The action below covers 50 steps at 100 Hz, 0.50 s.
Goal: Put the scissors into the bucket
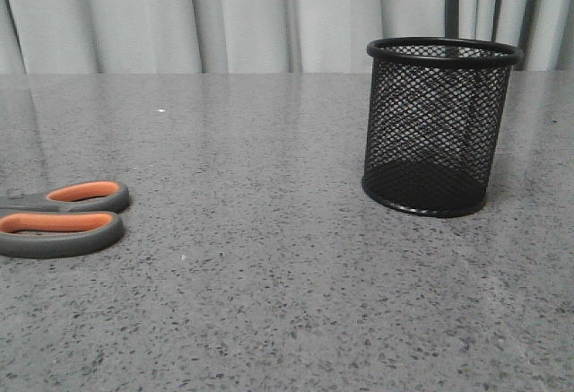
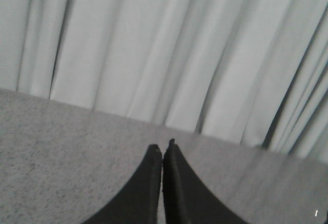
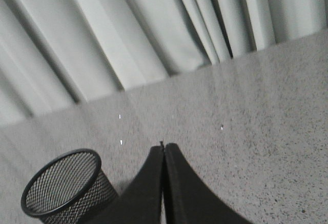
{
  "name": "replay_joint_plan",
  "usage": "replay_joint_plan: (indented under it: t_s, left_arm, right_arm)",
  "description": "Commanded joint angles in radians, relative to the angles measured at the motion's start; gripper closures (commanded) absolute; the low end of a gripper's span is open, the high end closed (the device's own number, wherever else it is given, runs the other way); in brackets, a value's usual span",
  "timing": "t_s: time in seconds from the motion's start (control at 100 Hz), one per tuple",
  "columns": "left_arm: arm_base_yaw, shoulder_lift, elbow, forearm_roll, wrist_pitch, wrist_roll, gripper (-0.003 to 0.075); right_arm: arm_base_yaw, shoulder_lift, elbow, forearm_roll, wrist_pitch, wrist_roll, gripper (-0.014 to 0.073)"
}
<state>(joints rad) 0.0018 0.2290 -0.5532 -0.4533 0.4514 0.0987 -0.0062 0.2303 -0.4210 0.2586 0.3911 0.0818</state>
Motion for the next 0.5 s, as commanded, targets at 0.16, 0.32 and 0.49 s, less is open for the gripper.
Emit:
replay_joint_plan:
  t_s: [0.16, 0.32, 0.49]
  left_arm:
    - [-0.009, 0.321, -0.37, 0.044, 0.429, 0.171, 0.0741]
    - [-0.073, 0.384, -0.43, 0.044, 0.463, 0.194, 0.0741]
    - [-0.162, 0.424, -0.433, 0.05, 0.511, 0.303, 0.0741]
  right_arm:
    - [0.082, 0.282, -0.32, -0.127, 0.256, -0.005, 0.0638]
    - [0.139, 0.36, -0.394, -0.158, 0.353, -0.009, 0.0638]
    - [0.16, 0.403, -0.434, -0.163, 0.424, -0.121, 0.0638]
